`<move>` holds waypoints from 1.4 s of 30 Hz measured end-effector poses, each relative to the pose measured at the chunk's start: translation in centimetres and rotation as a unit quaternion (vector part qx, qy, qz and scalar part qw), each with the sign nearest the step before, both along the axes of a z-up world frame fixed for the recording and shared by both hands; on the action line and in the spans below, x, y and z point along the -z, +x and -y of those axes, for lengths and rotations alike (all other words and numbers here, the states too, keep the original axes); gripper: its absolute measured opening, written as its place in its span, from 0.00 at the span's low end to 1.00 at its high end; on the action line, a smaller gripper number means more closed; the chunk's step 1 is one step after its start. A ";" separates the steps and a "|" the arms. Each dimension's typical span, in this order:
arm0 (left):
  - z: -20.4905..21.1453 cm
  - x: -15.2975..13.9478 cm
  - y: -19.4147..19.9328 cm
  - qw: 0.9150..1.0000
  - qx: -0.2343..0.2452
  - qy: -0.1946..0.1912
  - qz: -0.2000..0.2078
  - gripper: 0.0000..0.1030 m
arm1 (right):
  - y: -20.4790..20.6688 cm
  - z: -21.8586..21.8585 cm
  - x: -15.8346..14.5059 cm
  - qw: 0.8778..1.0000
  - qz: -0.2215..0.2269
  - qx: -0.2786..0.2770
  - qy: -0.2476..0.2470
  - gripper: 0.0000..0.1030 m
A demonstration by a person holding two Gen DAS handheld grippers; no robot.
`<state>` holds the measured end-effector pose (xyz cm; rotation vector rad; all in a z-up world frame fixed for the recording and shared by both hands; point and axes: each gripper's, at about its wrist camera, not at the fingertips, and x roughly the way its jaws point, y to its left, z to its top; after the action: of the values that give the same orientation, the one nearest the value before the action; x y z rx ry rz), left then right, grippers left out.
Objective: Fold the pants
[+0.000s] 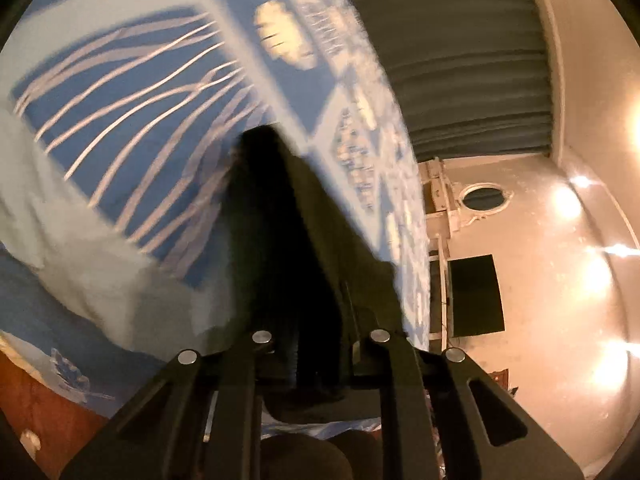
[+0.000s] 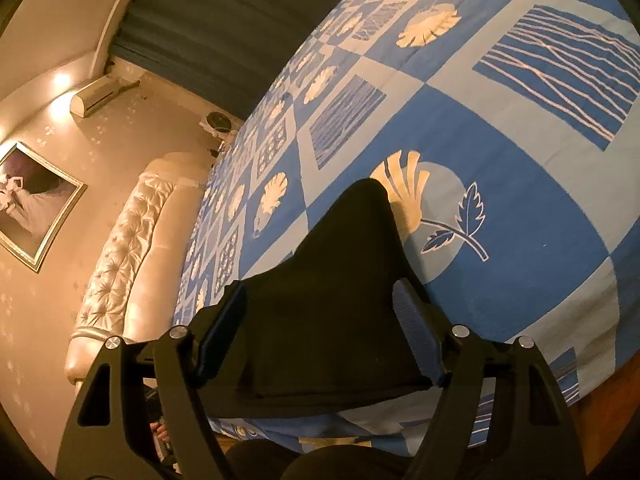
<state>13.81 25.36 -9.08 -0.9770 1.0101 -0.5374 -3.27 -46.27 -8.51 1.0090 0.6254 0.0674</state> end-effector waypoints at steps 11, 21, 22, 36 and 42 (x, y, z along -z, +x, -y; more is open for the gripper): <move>14.9 -12.8 -0.2 0.988 0.088 0.049 0.120 0.14 | -1.3 -0.7 -1.2 0.999 0.033 -0.019 0.004 0.74; 34.3 -11.4 -1.4 0.956 0.231 0.116 0.138 0.14 | -1.6 -1.3 0.1 0.998 0.041 -0.035 0.044 0.74; 36.2 -10.7 -1.7 0.953 0.244 0.122 0.133 0.14 | -1.6 -1.4 0.2 0.997 0.042 -0.036 0.046 0.74; 46.7 -2.2 -4.4 0.923 0.316 0.192 0.109 0.50 | -1.5 -0.9 1.9 0.996 0.028 -0.039 0.069 0.75; 44.3 -5.7 -5.8 0.920 0.285 0.218 0.158 0.74 | -1.2 -1.2 1.4 0.996 0.034 -0.047 0.068 0.75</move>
<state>7.96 -18.98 -3.42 -0.1729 1.0548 -0.8728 -4.47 -45.10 -9.95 1.1042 0.6112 0.2289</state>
